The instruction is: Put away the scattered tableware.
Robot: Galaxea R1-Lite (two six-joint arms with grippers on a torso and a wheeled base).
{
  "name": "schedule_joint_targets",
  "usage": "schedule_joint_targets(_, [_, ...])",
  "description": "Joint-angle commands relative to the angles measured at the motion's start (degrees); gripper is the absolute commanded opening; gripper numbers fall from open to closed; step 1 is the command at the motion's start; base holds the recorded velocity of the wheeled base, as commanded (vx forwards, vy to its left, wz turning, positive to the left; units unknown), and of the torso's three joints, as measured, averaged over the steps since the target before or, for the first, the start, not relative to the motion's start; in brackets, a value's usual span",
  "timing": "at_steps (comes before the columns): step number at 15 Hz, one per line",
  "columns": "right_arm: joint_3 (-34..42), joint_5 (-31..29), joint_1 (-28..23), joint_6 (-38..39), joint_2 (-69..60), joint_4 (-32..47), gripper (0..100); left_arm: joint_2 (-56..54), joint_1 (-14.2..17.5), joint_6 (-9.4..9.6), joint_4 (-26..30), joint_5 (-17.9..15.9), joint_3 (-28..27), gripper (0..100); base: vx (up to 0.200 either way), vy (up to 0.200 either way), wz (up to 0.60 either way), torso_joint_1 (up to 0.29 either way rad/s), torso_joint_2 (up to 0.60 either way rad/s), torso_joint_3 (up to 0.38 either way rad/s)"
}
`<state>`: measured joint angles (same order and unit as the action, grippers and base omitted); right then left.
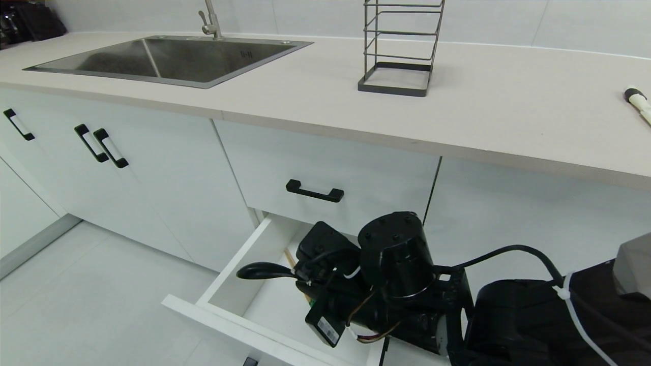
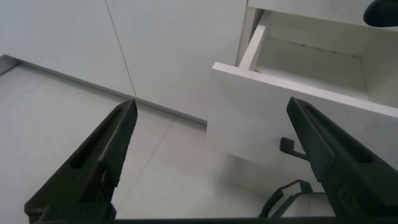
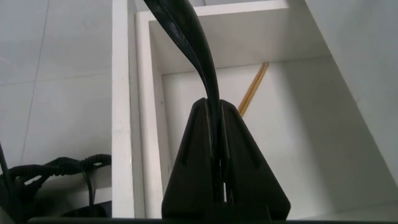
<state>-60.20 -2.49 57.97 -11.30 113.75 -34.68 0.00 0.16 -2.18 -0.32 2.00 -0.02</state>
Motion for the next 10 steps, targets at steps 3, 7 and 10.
schedule_joint_targets(3, [-7.7,-1.6,0.0,0.1,7.9,0.1,0,0.0,0.0,-0.02,0.1,0.0,0.0,100,0.0,0.0,0.0,0.0,0.0,0.0])
schedule_joint_targets(7, [-12.3,-2.3,-0.8,0.1,12.2,0.2,0,0.0,0.0,-0.02,0.0,0.0,0.0,100,0.0,0.0,0.0,0.0,0.0,0.0])
schedule_joint_targets(10, [-15.5,-2.3,-1.6,0.1,15.1,0.5,0,0.0,0.0,-0.02,0.0,0.0,0.0,100,0.0,0.0,0.0,0.0,0.0,0.0])
